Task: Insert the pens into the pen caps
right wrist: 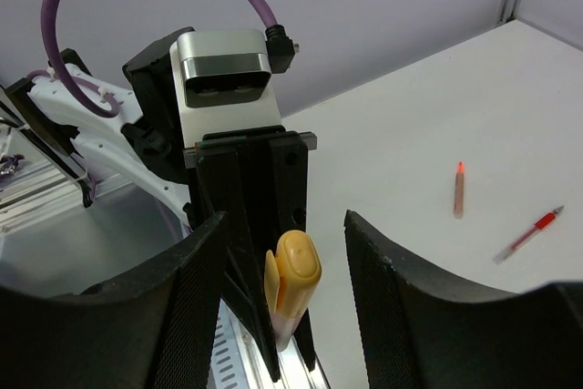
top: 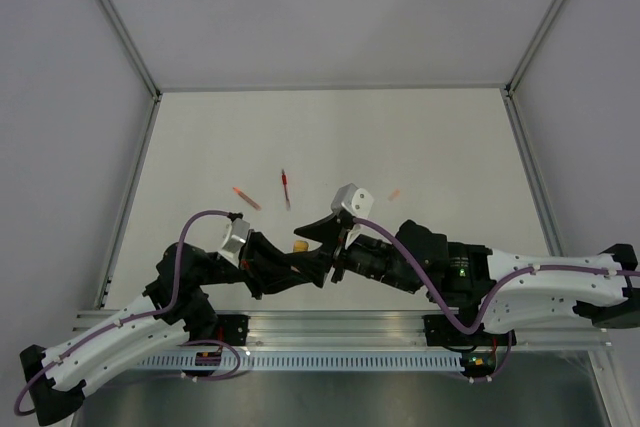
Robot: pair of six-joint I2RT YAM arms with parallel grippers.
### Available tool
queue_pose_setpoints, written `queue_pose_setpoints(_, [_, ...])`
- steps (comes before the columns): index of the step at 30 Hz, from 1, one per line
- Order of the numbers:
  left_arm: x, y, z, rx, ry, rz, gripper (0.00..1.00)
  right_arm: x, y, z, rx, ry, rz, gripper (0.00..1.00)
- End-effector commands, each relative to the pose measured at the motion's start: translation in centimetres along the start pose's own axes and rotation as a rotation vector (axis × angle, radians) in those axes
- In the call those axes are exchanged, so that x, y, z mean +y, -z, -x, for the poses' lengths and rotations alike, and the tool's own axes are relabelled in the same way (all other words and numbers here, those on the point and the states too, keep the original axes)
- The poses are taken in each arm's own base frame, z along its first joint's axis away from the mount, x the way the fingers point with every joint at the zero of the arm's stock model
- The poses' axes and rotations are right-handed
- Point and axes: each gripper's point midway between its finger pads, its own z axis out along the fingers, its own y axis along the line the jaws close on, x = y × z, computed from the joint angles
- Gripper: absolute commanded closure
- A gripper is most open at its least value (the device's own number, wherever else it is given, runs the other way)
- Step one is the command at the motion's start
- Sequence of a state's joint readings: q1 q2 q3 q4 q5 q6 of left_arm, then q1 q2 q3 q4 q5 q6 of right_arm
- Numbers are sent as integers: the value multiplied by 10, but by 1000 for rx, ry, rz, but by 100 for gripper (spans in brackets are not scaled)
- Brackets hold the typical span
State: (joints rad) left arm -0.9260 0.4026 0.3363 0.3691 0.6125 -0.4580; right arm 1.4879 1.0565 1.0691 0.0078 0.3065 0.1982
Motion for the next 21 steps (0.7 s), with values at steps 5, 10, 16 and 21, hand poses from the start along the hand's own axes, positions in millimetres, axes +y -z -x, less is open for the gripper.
queue_pose_setpoints(5, [-8,-1,7,-22,-28,-47,98,5,-7,7,-65,-54,17,41])
queue_pose_setpoints(10, [-9,0,8,-24,-30,-48,98,4,-5,8,-86,-68,17,42])
queue_pose_setpoints(16, [-8,-1,7,-19,-32,-47,98,4,-4,15,-101,-71,17,44])
queue_pose_setpoints(21, [-9,0,7,-18,-35,-48,98,4,-3,20,-104,-70,15,43])
